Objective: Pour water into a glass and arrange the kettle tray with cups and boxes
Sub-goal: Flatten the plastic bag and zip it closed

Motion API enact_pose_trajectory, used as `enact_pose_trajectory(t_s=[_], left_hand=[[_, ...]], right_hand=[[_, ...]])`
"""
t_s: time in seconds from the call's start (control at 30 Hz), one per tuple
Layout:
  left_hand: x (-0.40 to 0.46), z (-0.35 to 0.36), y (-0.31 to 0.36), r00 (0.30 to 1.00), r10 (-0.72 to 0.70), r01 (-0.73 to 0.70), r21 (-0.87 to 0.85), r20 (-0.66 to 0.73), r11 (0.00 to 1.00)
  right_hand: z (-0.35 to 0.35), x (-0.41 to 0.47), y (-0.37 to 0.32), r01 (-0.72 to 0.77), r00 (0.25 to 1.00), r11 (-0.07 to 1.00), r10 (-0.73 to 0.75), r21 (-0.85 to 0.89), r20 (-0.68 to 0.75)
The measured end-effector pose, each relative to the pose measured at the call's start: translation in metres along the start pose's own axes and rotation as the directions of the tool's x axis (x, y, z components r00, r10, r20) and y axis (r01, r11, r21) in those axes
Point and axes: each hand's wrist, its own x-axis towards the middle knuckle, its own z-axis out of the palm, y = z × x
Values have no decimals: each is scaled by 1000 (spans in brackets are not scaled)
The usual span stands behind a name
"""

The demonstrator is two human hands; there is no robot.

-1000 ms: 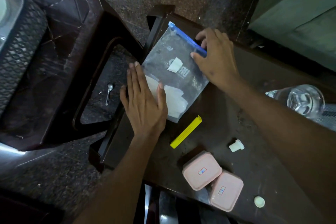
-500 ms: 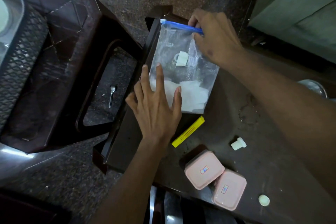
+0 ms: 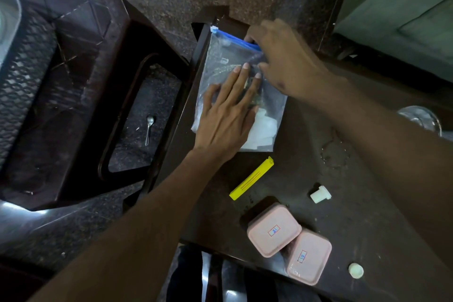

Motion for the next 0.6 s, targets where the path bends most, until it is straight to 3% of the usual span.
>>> enact_pose_trajectory(t_s=[0.2, 0.33, 0.4, 0.5, 0.6], left_hand=[[0, -4, 2, 999, -11, 7, -97, -44, 995], [1, -14, -1, 970, -180, 92, -433, -166, 897], [0, -24, -6, 931, -257, 96, -506, -258, 857], [0, -41, -19, 869, -352, 144, -504, -346, 851], [4, -56, -35, 826, -410, 252, -397, -386, 883]], right_hand=[[6, -38, -1, 29, 998, 995, -34, -95, -49], [19, -54, 6, 13, 996, 999, -16, -39, -83], [26, -62, 6, 44, 997, 998, -47, -42, -68], [30, -71, 8, 54, 997, 998, -55, -23, -58], [34, -81, 8, 52, 996, 998, -54, -27, -66]])
